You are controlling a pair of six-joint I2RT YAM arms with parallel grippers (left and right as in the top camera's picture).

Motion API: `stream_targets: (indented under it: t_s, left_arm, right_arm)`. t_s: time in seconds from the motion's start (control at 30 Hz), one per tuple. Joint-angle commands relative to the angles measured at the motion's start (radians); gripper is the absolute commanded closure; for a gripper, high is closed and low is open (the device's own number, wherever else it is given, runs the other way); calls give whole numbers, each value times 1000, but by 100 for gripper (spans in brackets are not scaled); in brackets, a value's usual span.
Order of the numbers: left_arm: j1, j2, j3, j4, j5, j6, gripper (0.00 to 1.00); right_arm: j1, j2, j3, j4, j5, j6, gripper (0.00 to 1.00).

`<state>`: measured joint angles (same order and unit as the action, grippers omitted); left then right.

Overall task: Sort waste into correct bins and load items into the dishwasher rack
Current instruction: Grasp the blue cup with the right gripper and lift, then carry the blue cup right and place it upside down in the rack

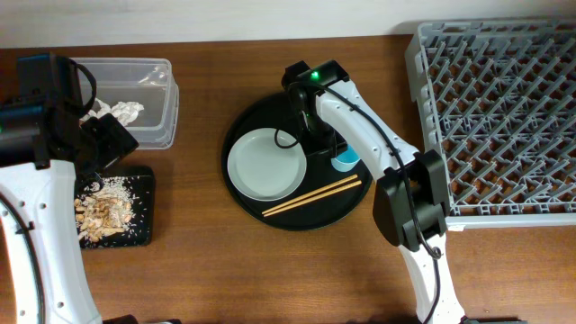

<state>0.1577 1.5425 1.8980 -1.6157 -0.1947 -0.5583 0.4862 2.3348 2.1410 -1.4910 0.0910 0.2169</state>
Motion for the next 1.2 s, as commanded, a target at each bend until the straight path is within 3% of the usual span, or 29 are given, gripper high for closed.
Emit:
stream_targets:
  t_s: [0.0,0.1,0.33,0.4,0.53,0.63,0.9,1.17]
  left_arm:
    - [3,-10,6,-2,-5,2,1]
    - [3,-10,6,-2,-5,2,1]
    - [3,-10,6,-2,-5,2,1]
    - [3,-10,6,-2,-4,2,1]
    - [3,-10,6,-2,-5,2,1]
    - [3,-10,6,-2,-5,2,1]
    - [3,-10,6,-2,-4,2,1]
    - [3,-10,6,-2,-5,2,1]
  right_arm:
    - [4,-19,8,-1,37,10,85]
    - [3,-19,8,-24,37,9,96]
    - [-35,-93,118,-132,48,9,96]
    - [-72,-139,237,-208,47,3,96]
    - [-177,-260,373,-207,-89,-48,96]
    - [-343,-341,463,-208,-147,-63,96]
    - [-912,-341,460,-127,-654,-161,96]
    - [-1133,-86,414,33,-1163,-246,96]
